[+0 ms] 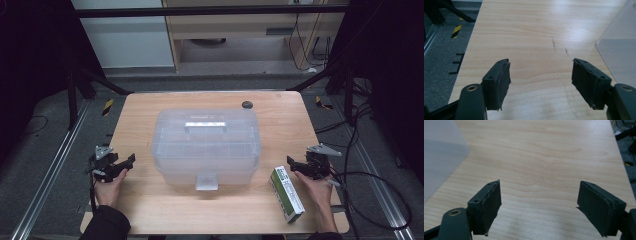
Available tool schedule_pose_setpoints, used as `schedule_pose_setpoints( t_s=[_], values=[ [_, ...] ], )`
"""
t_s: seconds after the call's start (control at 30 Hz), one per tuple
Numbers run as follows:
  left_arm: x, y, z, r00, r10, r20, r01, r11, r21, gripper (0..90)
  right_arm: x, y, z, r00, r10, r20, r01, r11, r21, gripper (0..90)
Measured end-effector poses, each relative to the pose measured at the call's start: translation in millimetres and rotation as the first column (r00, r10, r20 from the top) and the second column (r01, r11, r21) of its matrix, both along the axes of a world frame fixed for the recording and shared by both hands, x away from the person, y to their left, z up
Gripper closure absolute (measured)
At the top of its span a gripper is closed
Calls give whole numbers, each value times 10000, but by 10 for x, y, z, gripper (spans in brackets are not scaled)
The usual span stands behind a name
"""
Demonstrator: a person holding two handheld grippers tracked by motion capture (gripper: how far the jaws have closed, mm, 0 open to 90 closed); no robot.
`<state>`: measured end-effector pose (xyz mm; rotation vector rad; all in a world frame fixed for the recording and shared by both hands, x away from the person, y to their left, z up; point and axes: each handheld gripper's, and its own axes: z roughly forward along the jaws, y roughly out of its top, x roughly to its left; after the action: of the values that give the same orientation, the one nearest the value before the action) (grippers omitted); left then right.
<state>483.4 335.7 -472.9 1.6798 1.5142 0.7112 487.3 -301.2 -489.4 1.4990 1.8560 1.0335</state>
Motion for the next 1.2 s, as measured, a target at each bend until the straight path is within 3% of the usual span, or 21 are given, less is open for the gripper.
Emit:
schedule_pose_setpoints(
  t_s=[0.1, 0.23, 0.4, 0.47, 0.53, 0.6, 0.67, 0.9, 1.2],
  values=[
    [-18, -22, 70, 9997, -129, 187, 129, 9999, 29, 336, -66, -7, 50, 9995, 10, 318, -12, 10000, 72, 196],
    [-44, -67, 158, 9980, -522, 366, 499, 9968, 628, 327, -89, 22, 78, 9994, 168, 288, -168, 9999, -26, 194],
    [-44, -35, 253, 9955, -873, 371, 853, 9949, 529, 317, -135, 86, 131, 9979, 469, 436, -451, 9981, -424, 202],
    [-58, -19, 326, 9907, -1277, 461, 1258, 9911, 426, 320, -148, 106, 159, 9968, 525, 595, -501, 9979, -409, 205],
    [-42, -19, 352, 9833, -1810, 175, 1802, 9828, 400, 307, -152, 125, 181, 9961, 614, 642, -585, 9973, -453, 206],
    [-48, -35, 371, 9831, -1822, 190, 1805, 9811, 690, 300, -150, 140, 187, 9962, 625, 613, -597, 9971, -468, 206],
    [-47, -34, 386, 9809, -1933, 205, 1914, 9789, 719, 307, -149, 146, 183, 9960, 649, 609, -619, 9968, -513, 207],
    [-115, -82, 617, 9674, -2431, 715, 2350, 9662, 1056, 287, -152, 154, 184, 9958, 680, 606, -646, 9963, -563, 206],
    [-173, -104, 825, 9577, -2606, 1218, 2471, 9621, 1157, 261, -162, 141, 188, 9959, 648, 636, -604, 9958, -689, 202]
  ],
)
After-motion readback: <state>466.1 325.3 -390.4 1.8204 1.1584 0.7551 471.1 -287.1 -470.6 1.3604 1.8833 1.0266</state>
